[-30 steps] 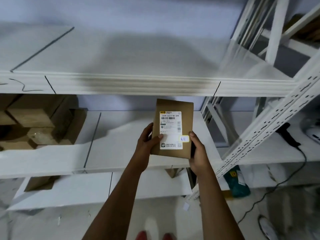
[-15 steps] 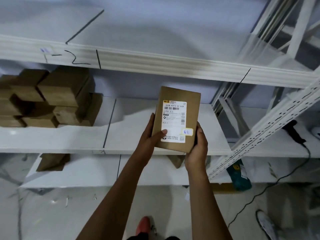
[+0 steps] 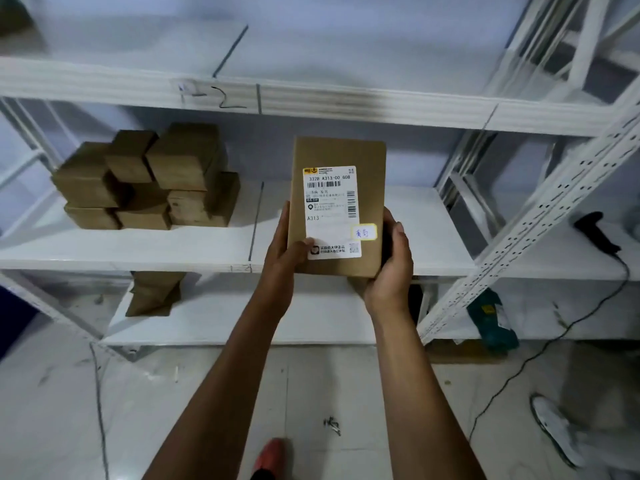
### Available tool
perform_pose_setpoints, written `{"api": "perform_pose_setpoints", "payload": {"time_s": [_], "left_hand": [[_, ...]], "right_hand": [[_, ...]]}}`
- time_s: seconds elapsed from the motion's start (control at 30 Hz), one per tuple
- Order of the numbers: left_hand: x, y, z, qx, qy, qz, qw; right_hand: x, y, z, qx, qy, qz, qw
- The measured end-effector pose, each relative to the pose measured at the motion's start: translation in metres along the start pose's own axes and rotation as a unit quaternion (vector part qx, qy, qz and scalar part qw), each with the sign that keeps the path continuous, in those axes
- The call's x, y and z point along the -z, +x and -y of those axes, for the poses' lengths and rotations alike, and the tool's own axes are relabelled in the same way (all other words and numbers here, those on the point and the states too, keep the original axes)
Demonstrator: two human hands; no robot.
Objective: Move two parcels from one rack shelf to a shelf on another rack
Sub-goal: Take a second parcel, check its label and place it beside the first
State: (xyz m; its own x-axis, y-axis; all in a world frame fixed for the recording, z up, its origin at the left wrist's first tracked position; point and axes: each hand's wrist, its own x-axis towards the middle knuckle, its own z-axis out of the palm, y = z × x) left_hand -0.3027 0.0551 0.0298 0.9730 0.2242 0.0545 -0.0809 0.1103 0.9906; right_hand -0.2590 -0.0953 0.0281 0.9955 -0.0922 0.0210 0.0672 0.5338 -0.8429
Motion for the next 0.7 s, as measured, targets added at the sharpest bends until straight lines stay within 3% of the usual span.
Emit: {"api": "perform_pose_setpoints", "payload": {"time_s": [0.27, 0.47, 0.7], "left_hand": [[0.108, -0.026, -0.058, -0.037, 0.001, -0.018, 0.999], [0.213, -0.022, -0.085, -0.055, 0.004, -0.003, 0.998], [0.287, -0.007, -0.107, -0.065, -0.007, 0.054, 0.996]], "right_hand": [[-0.108, -0.057, -0.021, 0.014, -0.018, 0.058, 0.998], [-0.211, -0.091, -0.055, 0.076, -0.045, 0.052, 0.995], [-0.276, -0.114, -0.079, 0.121, -0.031, -0.004, 0.992]]}}
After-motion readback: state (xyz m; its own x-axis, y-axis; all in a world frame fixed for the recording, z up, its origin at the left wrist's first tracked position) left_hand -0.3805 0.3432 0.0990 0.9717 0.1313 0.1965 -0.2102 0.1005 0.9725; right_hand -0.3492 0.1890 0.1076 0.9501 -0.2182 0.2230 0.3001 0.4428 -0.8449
